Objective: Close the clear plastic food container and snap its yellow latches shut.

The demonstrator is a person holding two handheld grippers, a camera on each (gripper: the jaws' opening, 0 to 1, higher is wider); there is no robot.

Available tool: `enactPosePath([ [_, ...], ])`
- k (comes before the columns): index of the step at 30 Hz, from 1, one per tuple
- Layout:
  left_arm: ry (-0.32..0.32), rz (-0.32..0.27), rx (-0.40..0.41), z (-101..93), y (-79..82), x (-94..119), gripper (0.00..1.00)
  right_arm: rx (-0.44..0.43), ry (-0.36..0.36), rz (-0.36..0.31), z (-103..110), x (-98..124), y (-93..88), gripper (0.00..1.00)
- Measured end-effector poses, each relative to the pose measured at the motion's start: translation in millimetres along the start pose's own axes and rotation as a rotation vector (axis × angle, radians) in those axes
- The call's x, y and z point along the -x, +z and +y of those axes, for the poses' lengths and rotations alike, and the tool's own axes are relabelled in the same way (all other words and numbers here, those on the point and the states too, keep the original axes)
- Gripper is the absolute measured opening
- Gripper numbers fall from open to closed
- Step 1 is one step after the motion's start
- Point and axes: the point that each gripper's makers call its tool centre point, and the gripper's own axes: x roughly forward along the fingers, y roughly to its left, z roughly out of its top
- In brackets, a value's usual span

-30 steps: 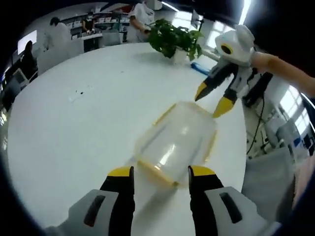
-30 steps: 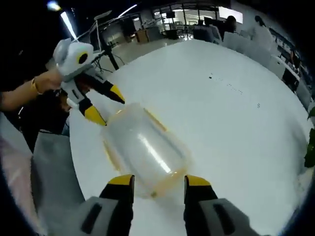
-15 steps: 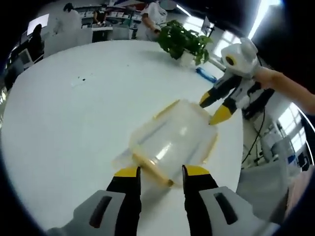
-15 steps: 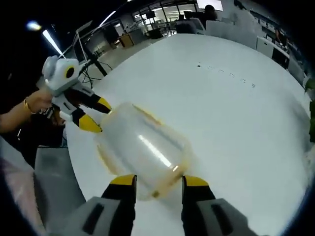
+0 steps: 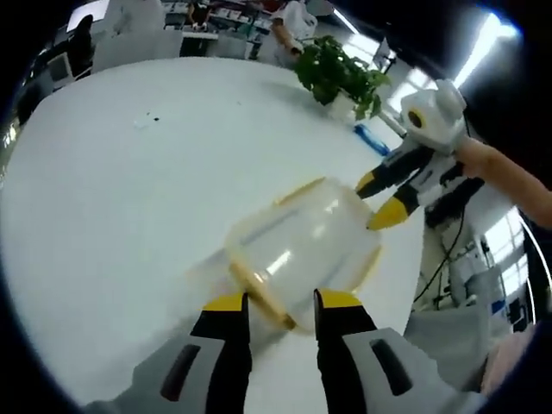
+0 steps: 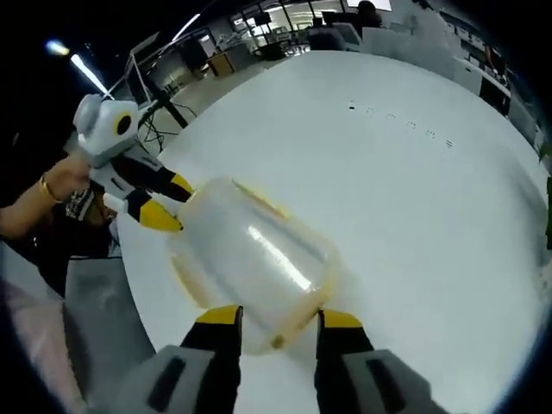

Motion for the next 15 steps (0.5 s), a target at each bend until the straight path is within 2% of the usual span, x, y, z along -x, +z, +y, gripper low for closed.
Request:
enactPosePath([
  [2,-0.003,-0.005,0.005,3.2,0.5,-0.7,0.25,-0.007,-0.002,-0.022,-2.0,-1.4,0.3,0.29],
  [6,-0.008,-0.009,0.003,2.4,1.2,-1.4,0.24,-0.019,-0.006,-0.021,-0.4,-3.1,1.6,0.3],
  [7,-0.05,-0.037,0.005,-4.0,6.8,-3.1,0.22,-0.025,0.005,-0.015,0.7,-3.4,1.9,0.3],
  [8,-0.023,-0.05,0.084,1.5,8.7,0.0,0.21,-0.022,0.008,-0.011,1.6,-5.3,3.0,0.3],
  [9,-0.022,-0.067,0.107,3.0,9.5,0.9,0.2,-0.018,0.007,-0.013,2.2,-4.8,3.2,0.3],
  [12,-0.019,-0.086,0.062,0.9,6.0,6.0,0.2,-0.022,0.012,-0.017,1.1,-3.8,2.1,0.3],
  [15,-0.011,-0.062,0.026,2.1,7.1,6.8,0.21,-0.02,0.003,-0.014,1.6,-3.3,2.0,0.31],
])
